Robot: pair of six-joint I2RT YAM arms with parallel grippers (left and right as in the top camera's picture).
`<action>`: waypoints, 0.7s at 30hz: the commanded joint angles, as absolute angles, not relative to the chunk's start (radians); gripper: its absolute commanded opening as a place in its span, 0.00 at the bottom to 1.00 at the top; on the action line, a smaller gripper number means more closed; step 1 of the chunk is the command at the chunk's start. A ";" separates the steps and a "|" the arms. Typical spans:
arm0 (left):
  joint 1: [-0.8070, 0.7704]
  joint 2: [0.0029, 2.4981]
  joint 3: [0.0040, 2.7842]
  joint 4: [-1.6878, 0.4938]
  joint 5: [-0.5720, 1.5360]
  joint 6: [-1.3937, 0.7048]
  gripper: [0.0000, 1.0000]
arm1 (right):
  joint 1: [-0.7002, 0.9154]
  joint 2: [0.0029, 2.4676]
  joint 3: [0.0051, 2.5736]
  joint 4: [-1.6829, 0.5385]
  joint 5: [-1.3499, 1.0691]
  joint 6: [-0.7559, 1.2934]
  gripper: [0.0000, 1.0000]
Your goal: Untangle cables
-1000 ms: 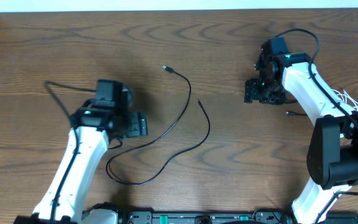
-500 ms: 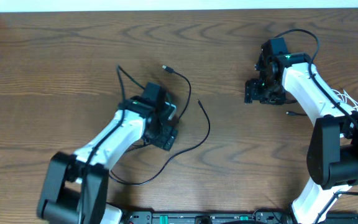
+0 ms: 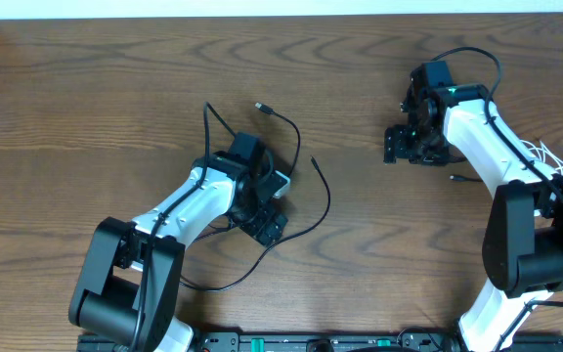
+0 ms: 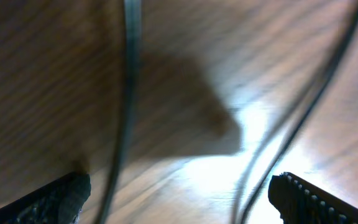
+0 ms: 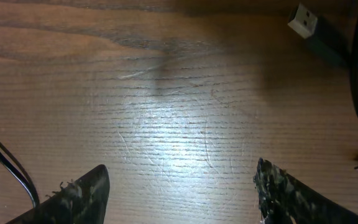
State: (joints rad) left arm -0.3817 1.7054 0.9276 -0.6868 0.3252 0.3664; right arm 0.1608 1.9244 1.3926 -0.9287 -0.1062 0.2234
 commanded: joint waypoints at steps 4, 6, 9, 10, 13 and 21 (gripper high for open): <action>-0.383 1.731 0.885 -0.694 0.438 0.438 0.98 | 0.172 1.923 1.379 -0.926 -0.096 0.224 0.74; -0.383 1.731 0.876 -0.694 0.439 0.438 0.98 | 0.172 1.923 1.379 -0.926 -0.096 0.224 0.74; -0.383 1.731 0.852 -0.687 0.461 0.440 0.98 | 0.172 1.923 1.378 -0.926 -0.096 0.223 0.74; -0.383 1.731 0.847 -0.684 0.468 0.442 0.98 | 0.172 1.923 1.378 -0.926 -0.096 0.223 0.74; -0.383 1.731 0.830 -0.674 0.468 0.442 0.98 | 0.172 1.923 1.378 -0.926 -0.096 0.223 0.75; -0.384 1.731 0.793 -0.671 0.472 0.438 0.96 | 0.172 1.923 1.378 -0.926 -0.096 0.223 0.75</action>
State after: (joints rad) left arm -0.3813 1.6722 0.8696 -0.6529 0.4698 0.4374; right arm 0.1608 1.9244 1.3899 -0.9264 -0.1036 0.2234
